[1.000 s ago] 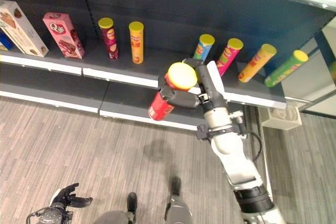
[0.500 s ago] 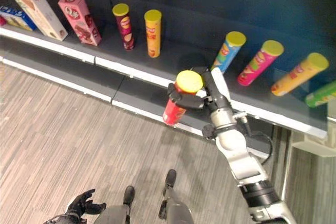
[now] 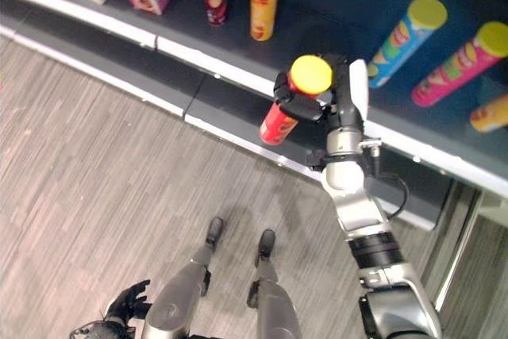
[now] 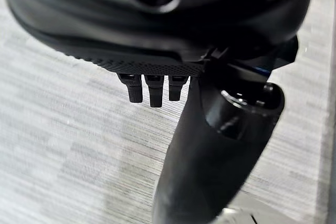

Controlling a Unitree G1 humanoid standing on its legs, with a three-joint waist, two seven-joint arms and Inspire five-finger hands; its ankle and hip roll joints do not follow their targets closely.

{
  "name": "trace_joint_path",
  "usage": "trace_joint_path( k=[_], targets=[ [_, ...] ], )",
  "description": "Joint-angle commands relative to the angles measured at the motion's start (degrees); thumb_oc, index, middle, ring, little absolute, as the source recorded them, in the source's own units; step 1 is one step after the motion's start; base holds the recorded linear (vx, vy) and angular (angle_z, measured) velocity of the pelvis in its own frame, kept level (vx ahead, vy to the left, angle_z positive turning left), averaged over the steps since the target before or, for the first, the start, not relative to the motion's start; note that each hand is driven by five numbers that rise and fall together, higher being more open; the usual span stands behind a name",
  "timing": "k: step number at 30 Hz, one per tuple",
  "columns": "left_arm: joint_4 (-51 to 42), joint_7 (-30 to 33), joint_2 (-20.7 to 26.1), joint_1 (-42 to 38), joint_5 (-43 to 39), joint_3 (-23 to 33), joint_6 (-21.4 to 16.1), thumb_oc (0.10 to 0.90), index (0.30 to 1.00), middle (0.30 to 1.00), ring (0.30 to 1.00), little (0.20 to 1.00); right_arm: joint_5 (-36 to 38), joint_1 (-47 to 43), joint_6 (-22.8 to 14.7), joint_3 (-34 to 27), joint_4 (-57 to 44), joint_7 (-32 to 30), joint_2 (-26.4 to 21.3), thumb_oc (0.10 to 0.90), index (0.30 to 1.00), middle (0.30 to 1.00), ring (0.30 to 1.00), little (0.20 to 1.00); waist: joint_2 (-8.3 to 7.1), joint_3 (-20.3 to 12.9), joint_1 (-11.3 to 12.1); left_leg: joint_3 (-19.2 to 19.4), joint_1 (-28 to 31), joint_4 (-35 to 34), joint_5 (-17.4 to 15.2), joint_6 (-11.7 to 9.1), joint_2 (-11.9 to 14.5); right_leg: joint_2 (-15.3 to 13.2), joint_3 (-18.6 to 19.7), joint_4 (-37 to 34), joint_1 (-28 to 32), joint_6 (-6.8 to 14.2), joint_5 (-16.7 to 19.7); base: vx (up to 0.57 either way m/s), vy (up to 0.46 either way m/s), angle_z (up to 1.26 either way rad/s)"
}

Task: Put the goods on the table back onto the shelves and tidy them up.

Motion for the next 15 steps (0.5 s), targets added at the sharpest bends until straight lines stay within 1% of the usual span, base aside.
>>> trace_joint_path(
  k=[1,3,6,7,9,12,15],
  targets=[
    [-0.65,2.44,5.78,2.03,-0.31,-1.30,-2.59,0.800,0.900,0.900,0.900,0.900,-4.53,-11.17,-3.54,-0.99,-3.02,-5.76,-5.13,0.400,0.300,0.300,0.300,0.300,0.46,-8.40,2.45,-1.45,1.81,-0.02,2.19,-0.99,1.56,-4.01,-0.09,1.01,7.20,6.51,-5.68,0.08,0.194,-0.25],
    [-1.59,3.16,6.35,1.33,-0.51,-1.81,-3.08,0.800,0.900,0.900,0.900,0.900,-6.47,-14.65,-2.94,-0.50,-1.95,-7.39,-7.05,0.400,0.300,0.300,0.300,0.300,0.86,-7.86,2.79,-1.16,1.35,-0.21,2.02,-0.52,0.97,-4.68,0.51,0.73,6.16,7.07,-4.97,0.05,0.167,0.07],
    [-1.62,4.02,6.72,0.38,-0.40,-2.65,-3.56,0.800,0.900,0.900,0.900,0.900,-9.19,-19.33,-1.32,0.64,1.36,-10.16,-8.84,0.400,0.300,0.300,0.300,0.300,0.69,-7.52,3.08,-0.86,0.47,-0.68,2.04,-0.40,0.62,-5.18,0.66,0.44,4.89,7.73,-4.28,0.03,0.068,0.17],
    [-1.73,4.44,6.84,0.04,-0.42,-3.37,-3.87,0.800,0.900,0.900,0.900,0.900,-10.61,-21.85,-0.31,1.54,3.93,-11.77,-9.97,0.400,0.300,0.300,0.300,0.300,0.65,-7.15,3.46,-1.18,-0.27,-0.78,2.25,-0.55,0.48,-5.44,0.39,0.40,4.30,7.93,-4.08,0.01,-0.007,0.51],
    [-2.41,5.15,7.02,-0.60,-1.20,-4.19,-4.44,0.800,0.900,0.900,0.900,0.900,-10.60,-26.95,0.90,3.87,9.63,-14.50,-12.74,0.400,0.300,0.300,0.300,0.300,0.88,-6.45,4.02,-1.88,-1.47,-0.78,2.71,-0.78,0.18,-5.57,-0.36,0.47,3.65,8.07,-3.90,0.02,-0.031,0.22],
    [-2.78,5.42,6.89,-0.92,-1.33,-4.45,-4.45,0.800,0.900,0.900,0.900,0.900,-11.61,-27.30,1.64,3.80,9.84,-15.66,-13.74,0.400,0.300,0.300,0.300,0.300,1.11,-6.08,4.02,-2.43,-1.79,-0.78,2.90,-0.86,0.13,-5.60,-0.85,0.53,3.57,8.08,-4.07,0.01,-0.016,-0.11],
    [-3.04,5.81,6.71,-1.04,-1.18,-4.68,-4.50,0.800,0.900,0.900,0.900,0.900,-12.27,-26.71,2.14,2.17,9.24,-17.26,-14.14,0.400,0.300,0.300,0.300,0.300,1.34,-5.72,4.01,-3.15,-2.40,-0.78,3.29,-1.06,-0.02,-5.69,-1.47,0.56,3.41,8.21,-4.08,0.01,-0.030,0.11]
  ],
)
